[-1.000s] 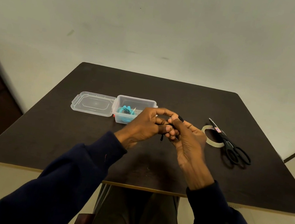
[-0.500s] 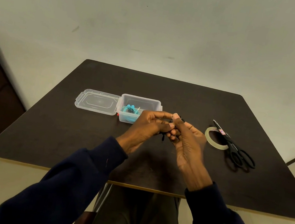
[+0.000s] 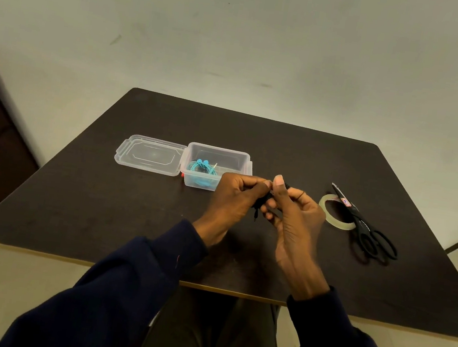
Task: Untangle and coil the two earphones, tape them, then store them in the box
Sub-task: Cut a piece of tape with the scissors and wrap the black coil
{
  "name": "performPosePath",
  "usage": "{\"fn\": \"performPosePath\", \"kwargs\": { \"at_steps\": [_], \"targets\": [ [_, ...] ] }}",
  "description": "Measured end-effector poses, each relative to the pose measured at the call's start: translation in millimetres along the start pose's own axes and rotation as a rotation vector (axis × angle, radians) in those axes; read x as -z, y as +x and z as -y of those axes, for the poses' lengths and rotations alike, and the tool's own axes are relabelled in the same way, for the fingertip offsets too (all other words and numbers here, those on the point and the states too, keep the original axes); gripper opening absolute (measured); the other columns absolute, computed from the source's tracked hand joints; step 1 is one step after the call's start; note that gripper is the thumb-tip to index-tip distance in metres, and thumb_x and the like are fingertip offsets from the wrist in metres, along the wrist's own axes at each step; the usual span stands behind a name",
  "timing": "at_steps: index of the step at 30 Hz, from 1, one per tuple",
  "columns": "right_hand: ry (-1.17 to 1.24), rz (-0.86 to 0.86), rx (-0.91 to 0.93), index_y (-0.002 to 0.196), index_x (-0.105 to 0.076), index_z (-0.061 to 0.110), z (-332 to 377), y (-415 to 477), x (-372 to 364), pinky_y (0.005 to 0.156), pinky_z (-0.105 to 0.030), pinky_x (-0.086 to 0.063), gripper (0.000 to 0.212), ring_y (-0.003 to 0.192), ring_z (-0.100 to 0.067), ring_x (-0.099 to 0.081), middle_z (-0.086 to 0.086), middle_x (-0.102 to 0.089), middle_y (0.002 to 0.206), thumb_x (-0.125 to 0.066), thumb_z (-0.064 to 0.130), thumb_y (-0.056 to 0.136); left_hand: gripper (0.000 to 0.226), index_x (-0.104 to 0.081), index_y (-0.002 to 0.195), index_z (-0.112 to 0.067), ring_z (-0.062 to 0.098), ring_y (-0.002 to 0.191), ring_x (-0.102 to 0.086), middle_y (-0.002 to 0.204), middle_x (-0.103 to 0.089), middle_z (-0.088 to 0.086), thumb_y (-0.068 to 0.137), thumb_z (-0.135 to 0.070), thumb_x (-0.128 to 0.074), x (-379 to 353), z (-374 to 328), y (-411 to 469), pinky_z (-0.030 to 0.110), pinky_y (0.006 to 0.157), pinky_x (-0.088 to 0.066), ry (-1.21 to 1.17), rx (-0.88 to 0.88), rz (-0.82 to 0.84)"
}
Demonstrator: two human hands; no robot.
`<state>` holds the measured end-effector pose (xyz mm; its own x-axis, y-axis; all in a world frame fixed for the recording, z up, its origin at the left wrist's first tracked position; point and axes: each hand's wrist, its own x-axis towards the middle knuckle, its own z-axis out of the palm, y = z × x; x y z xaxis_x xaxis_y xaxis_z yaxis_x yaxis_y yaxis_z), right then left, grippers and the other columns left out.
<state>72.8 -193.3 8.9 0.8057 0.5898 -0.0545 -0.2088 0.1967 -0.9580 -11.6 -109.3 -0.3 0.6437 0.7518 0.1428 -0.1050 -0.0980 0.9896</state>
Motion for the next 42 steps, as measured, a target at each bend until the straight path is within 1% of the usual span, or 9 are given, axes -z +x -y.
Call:
{"fn": "performPosePath", "kwargs": {
  "at_steps": [5, 10, 15, 18, 26, 34, 36, 38, 42],
  "targets": [
    [0.025, 0.056, -0.033, 0.093, -0.072, 0.005, -1.3, 2.9, 6.1, 0.065, -0.030, -0.057, 0.022, 0.067, -0.015, -0.064, -0.005, -0.068, 0.070, -0.075, 0.026, 0.087, 0.011, -0.077, 0.088, -0.022, 0.014, 0.087, -0.072, 0.085, -0.077, 0.000, 0.094, -0.026, -0.068, -0.9, -4.6, 0.2, 0.028, 0.079, -0.059, -0.138, 0.159, -0.008],
    [0.082, 0.125, -0.111, 0.094, -0.073, 0.007, 1.1, 5.8, 10.2, 0.071, -0.032, -0.058, 0.012, 0.074, -0.012, -0.069, -0.006, -0.073, 0.081, -0.068, 0.018, 0.092, 0.005, -0.074, 0.092, -0.015, 0.019, 0.085, -0.072, 0.089, -0.076, 0.006, 0.089, -0.019, -0.074, 6.1, -9.2, 8.0, 0.029, 0.073, -0.058, -0.137, 0.253, -0.032],
    [0.076, 0.136, -0.141, 0.089, -0.074, 0.010, 6.2, 7.8, 9.8, 0.075, -0.034, -0.058, 0.007, 0.073, -0.015, -0.070, -0.007, -0.075, 0.082, -0.068, 0.007, 0.091, 0.009, -0.074, 0.086, -0.014, 0.011, 0.069, -0.073, 0.076, -0.076, -0.001, 0.090, -0.007, -0.072, 9.5, -15.5, 5.7, 0.019, 0.063, -0.057, -0.092, 0.163, -0.003],
    [0.087, 0.142, -0.126, 0.081, -0.076, 0.013, 7.4, 7.4, 6.6, 0.073, -0.033, -0.059, 0.002, 0.072, -0.015, -0.069, -0.005, -0.074, 0.076, -0.075, 0.012, 0.081, 0.012, -0.075, 0.087, -0.014, 0.009, 0.071, -0.074, 0.073, -0.076, -0.005, 0.092, -0.006, -0.068, 9.4, -16.7, 3.4, 0.017, 0.065, -0.056, -0.075, 0.113, 0.036],
    [0.066, 0.077, -0.096, 0.077, -0.079, 0.016, 7.1, 16.0, 3.4, 0.074, -0.033, -0.051, 0.019, 0.076, -0.021, -0.064, -0.006, -0.074, 0.075, -0.085, 0.027, 0.062, 0.020, -0.073, 0.105, -0.002, 0.011, 0.080, -0.073, 0.093, -0.077, 0.012, 0.099, -0.017, -0.062, 15.6, -16.8, 6.3, 0.020, 0.074, -0.057, -0.105, 0.152, 0.121],
    [-0.096, 0.097, -0.120, 0.089, -0.077, 0.011, -2.3, 23.6, 3.1, 0.070, -0.030, -0.050, 0.038, 0.082, -0.016, -0.064, -0.006, -0.076, 0.085, -0.085, 0.042, 0.069, 0.015, -0.074, 0.091, -0.005, 0.012, 0.079, -0.069, 0.083, -0.073, 0.007, 0.098, -0.009, -0.061, 19.8, -17.2, 13.6, 0.016, 0.067, -0.054, 0.029, 0.177, 0.153],
    [-0.154, 0.085, -0.065, 0.091, -0.074, 0.010, -5.5, 26.4, 6.1, 0.067, -0.028, -0.049, 0.043, 0.078, -0.012, -0.061, -0.003, -0.071, 0.081, -0.081, 0.049, 0.073, 0.018, -0.072, 0.093, -0.001, 0.017, 0.085, -0.068, 0.087, -0.072, 0.010, 0.101, -0.010, -0.058, 20.1, -19.4, 14.7, 0.017, 0.070, -0.056, -0.020, 0.232, 0.160],
    [-0.208, 0.073, 0.095, 0.096, -0.071, 0.013, -6.5, 29.9, 11.4, 0.069, -0.028, -0.049, 0.031, 0.078, -0.007, -0.063, 0.002, -0.071, 0.085, -0.077, 0.041, 0.085, 0.021, -0.070, 0.092, 0.001, 0.015, 0.085, -0.067, 0.088, -0.070, 0.010, 0.102, -0.010, -0.055, 21.8, -24.8, 15.2, 0.016, 0.070, -0.055, -0.082, 0.281, 0.185],
    [-0.414, 0.347, 0.411, 0.127, -0.066, 0.018, -2.0, 47.1, 20.4, 0.092, -0.032, -0.054, 0.031, 0.123, -0.012, -0.059, 0.003, -0.067, 0.129, -0.067, 0.024, 0.097, 0.018, -0.072, 0.102, -0.006, 0.015, 0.099, -0.069, 0.100, -0.073, 0.006, 0.098, -0.020, -0.063, 35.7, -33.1, 23.2, 0.031, 0.089, -0.054, -0.120, 0.350, 0.269]
  ]
}}
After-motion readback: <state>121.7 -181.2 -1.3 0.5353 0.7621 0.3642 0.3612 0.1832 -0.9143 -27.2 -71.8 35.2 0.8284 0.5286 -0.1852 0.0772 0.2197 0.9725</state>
